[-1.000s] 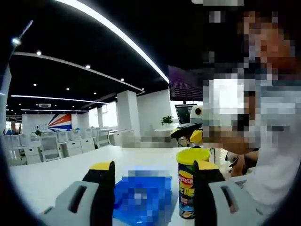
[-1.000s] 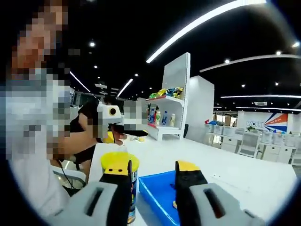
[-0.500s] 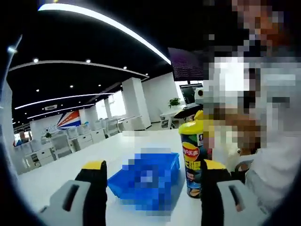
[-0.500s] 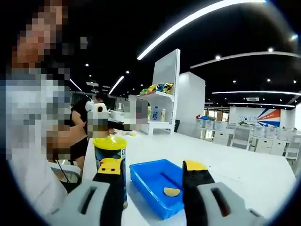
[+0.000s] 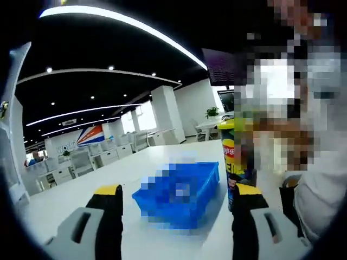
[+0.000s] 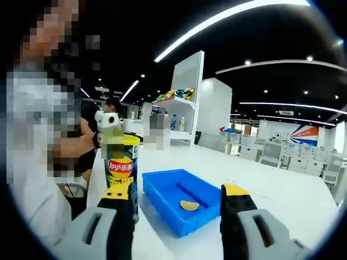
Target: Open the lid of the chip container on the table, take out the chips, place them into the box in front of the container, and close the lid
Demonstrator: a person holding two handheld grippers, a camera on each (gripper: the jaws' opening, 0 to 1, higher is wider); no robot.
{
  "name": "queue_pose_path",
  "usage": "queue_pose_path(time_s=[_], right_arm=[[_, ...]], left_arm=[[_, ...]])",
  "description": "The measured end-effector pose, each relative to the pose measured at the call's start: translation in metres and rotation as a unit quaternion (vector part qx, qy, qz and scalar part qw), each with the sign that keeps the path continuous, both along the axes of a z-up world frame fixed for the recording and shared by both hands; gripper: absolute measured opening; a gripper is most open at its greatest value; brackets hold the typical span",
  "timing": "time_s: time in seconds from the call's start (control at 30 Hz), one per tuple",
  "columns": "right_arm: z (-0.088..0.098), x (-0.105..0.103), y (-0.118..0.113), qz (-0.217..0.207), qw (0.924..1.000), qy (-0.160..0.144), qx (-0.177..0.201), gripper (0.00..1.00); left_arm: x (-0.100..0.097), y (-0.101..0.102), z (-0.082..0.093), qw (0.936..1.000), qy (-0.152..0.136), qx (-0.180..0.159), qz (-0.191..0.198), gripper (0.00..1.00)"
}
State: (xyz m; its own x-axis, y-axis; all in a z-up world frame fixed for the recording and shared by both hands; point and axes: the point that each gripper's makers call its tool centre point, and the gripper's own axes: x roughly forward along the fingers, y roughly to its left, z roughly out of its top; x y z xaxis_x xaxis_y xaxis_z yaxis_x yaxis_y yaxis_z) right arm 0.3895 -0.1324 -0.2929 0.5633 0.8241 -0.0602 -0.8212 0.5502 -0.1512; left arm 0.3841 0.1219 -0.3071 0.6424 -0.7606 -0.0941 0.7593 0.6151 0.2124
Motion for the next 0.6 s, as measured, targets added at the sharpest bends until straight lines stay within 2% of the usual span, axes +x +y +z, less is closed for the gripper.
queue_pose_path(time_s=[0.1, 0.17, 0.2, 0.27, 0.33, 0.47, 0.6], right_arm=[[-0.014, 0.008, -0.004, -0.019, 0.9996, 0.005, -0.019, 0.63], [-0.022, 0.012, -0.005, -0.026, 0.9993, 0.012, -0.024, 0.63], [-0.025, 0.014, -0.005, -0.029, 0.9991, 0.015, -0.026, 0.62], [-0.031, 0.017, -0.007, -0.038, 0.9987, 0.016, -0.029, 0.61], [-0.034, 0.019, -0.007, -0.042, 0.9987, 0.016, -0.026, 0.61], [-0.046, 0.025, -0.008, -0.054, 0.9977, 0.029, -0.03, 0.61], [-0.059, 0.029, -0.008, -0.054, 0.9974, 0.042, -0.024, 0.6]], left_arm=[[0.007, 0.005, -0.012, 0.9998, 0.016, -0.003, 0.013, 0.83], [0.01, 0.008, -0.025, 0.9984, 0.051, -0.007, 0.022, 0.81], [0.012, 0.009, -0.028, 0.9978, 0.06, -0.013, 0.026, 0.77], [0.016, 0.01, -0.032, 0.9969, 0.068, -0.026, 0.029, 0.72], [0.018, 0.008, -0.038, 0.9958, 0.077, -0.037, 0.03, 0.72], [0.022, 0.001, -0.059, 0.9955, 0.089, -0.006, 0.032, 0.78], [0.028, -0.008, -0.073, 0.9937, 0.105, 0.001, 0.038, 0.77]])
